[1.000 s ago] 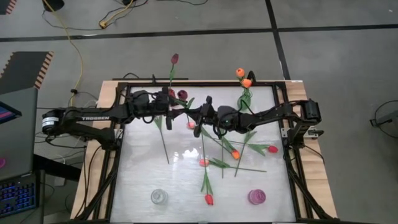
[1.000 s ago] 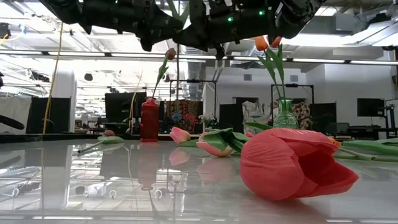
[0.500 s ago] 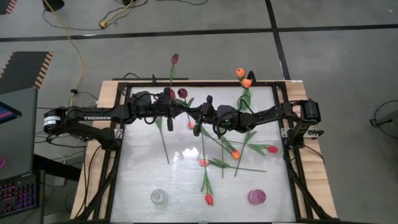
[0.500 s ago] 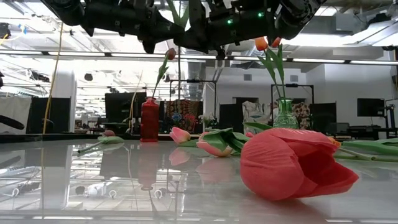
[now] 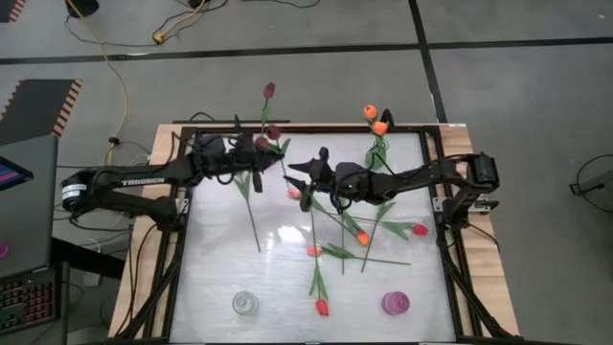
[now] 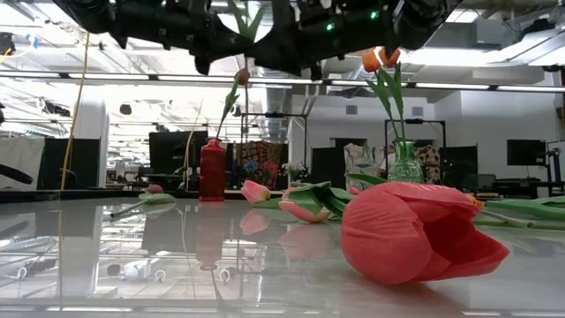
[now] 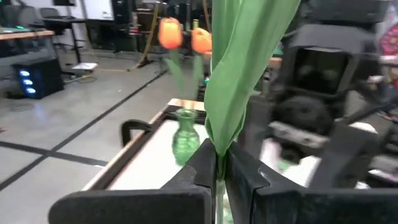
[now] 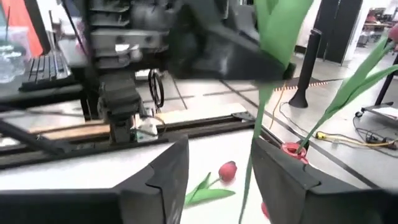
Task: Sort flowers into vase by color
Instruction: Put the dark red flower into the red vase
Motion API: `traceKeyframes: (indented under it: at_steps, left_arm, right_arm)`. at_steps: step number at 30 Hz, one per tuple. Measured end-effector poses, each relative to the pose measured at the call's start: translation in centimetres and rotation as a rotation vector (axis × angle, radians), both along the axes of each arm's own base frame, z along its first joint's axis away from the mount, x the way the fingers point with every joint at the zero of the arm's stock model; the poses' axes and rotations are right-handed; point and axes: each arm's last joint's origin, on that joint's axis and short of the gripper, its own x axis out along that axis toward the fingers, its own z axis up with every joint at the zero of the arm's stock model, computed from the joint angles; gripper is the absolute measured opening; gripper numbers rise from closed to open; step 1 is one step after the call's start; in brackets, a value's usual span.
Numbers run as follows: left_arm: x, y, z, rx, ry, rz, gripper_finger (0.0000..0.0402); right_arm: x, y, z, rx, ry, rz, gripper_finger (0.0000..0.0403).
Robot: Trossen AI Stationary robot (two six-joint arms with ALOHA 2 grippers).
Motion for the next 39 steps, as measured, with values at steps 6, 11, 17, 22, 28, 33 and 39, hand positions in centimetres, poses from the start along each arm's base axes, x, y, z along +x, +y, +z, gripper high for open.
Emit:
traceKeyframes:
  at_steps: [6, 11, 17, 22, 28, 33, 39]
  left_arm:
    - [-2.7, 1.1, 1.8, 0.059, -0.036, 0.085, 0.0003]
    - [-4.8, 1.8, 3.2, 0.121, -0.085, 0.169, 0.0003]
    - [-6.8, 2.4, 4.2, 0.195, -0.099, 0.301, 0.0003]
    - [-7.6, 3.1, 4.1, 0.189, -0.072, 0.363, 0.0003]
    - [-7.4, 4.2, 3.4, 0.174, -0.030, 0.398, 0.0002]
    - [-6.9, 5.1, 2.6, 0.157, 0.012, 0.410, 0.0002]
    - [-6.2, 5.9, 1.5, 0.112, 0.056, 0.432, 0.0011]
  right_arm:
    - [-1.9, 0.3, 2.1, -0.005, 0.082, -0.002, 0.0209]
    - [-3.6, 0.7, 3.1, -0.003, 0.178, 0.006, 0.0203]
    - [-4.8, 1.5, 3.4, 0.042, 0.254, 0.021, 0.0199]
    - [-5.0, 2.2, 3.1, 0.041, 0.295, 0.039, 0.0198]
    - [-4.9, 2.4, 2.8, 0.041, 0.306, 0.046, 0.0198]
    - [-4.9, 2.4, 2.9, 0.041, 0.302, 0.046, 0.0198]
    - [-4.9, 2.4, 2.8, 0.041, 0.306, 0.046, 0.0198]
